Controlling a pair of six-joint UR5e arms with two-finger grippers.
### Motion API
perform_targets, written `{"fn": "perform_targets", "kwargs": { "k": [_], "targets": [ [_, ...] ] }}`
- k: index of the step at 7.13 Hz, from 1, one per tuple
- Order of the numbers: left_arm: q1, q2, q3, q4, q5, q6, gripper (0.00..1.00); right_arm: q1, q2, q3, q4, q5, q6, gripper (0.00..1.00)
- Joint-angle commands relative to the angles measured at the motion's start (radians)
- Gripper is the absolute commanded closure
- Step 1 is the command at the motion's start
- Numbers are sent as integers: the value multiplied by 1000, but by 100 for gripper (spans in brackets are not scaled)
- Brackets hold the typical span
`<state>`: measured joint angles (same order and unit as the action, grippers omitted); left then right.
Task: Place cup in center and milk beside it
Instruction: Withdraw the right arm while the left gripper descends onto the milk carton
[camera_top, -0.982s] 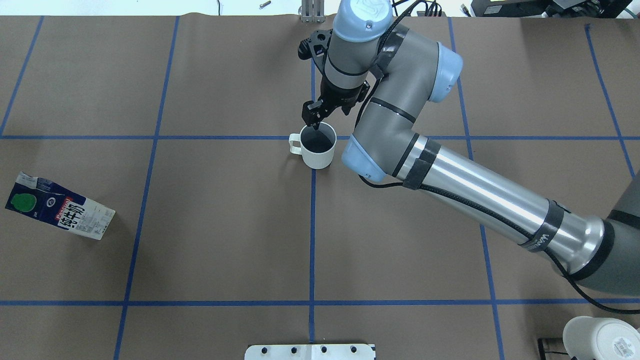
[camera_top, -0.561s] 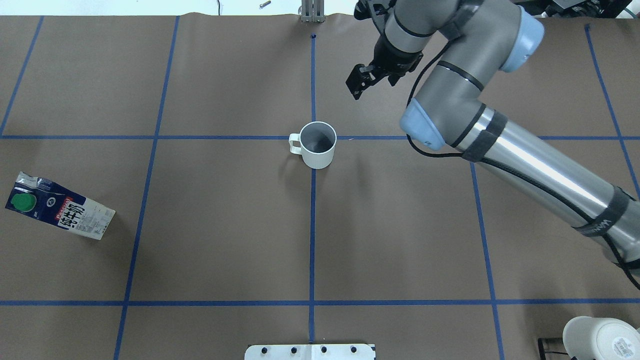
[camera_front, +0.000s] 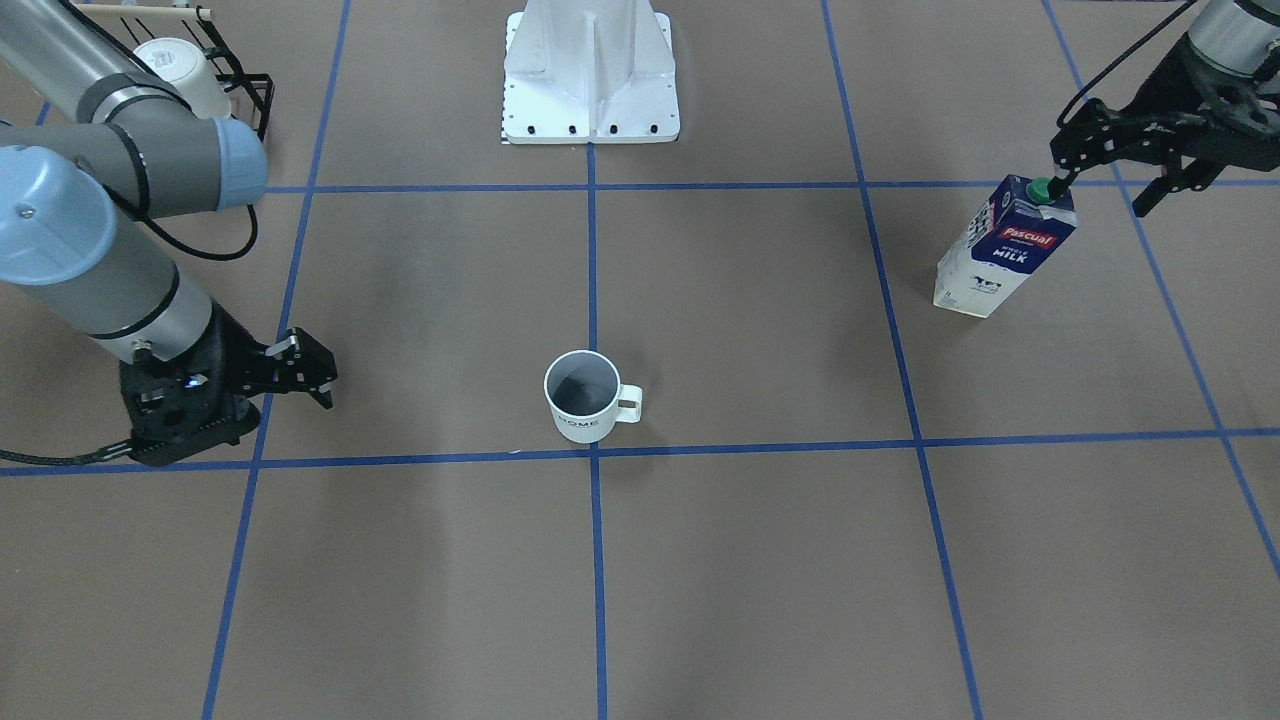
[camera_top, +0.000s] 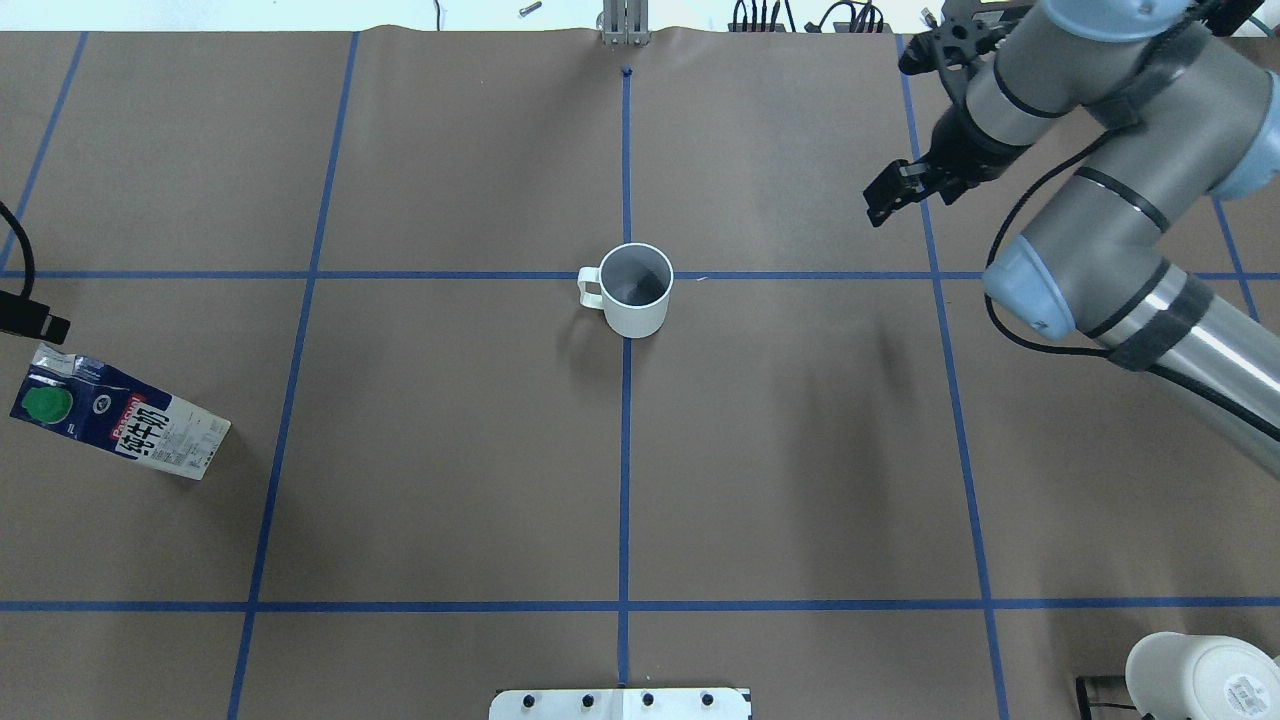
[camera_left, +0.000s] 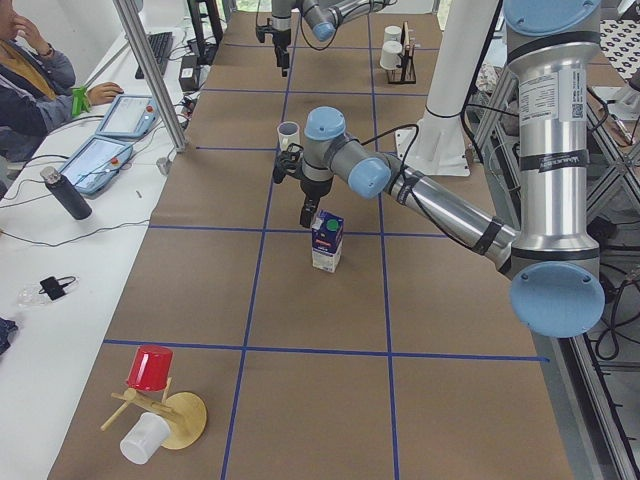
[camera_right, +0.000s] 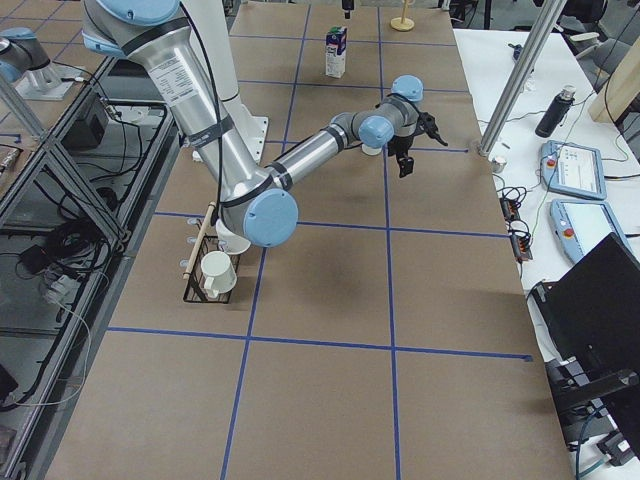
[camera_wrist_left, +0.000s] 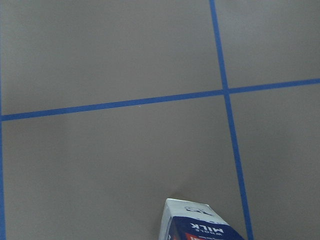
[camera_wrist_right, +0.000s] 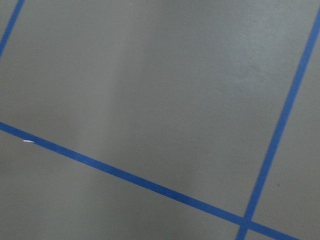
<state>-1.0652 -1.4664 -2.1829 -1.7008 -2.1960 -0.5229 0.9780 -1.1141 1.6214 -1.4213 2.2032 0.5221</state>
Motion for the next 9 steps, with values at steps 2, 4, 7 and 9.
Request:
{"fn": "perform_targets", "kwargs": {
  "k": [2,4,7,9],
  "targets": [
    [71,-9,23,1,77,6,2,22,-62,8,-1,10,-5,0],
    [71,-8,28,1,76,6,2,22,-62,-9,1,9,-5,0],
    [73,-23,31,1,61,-11,2,22,-61,-23,1,9,-4,0],
    [74,-23,41,1,61,-16,2,21,-58,-31,1,7,-1,0]
  ]
}}
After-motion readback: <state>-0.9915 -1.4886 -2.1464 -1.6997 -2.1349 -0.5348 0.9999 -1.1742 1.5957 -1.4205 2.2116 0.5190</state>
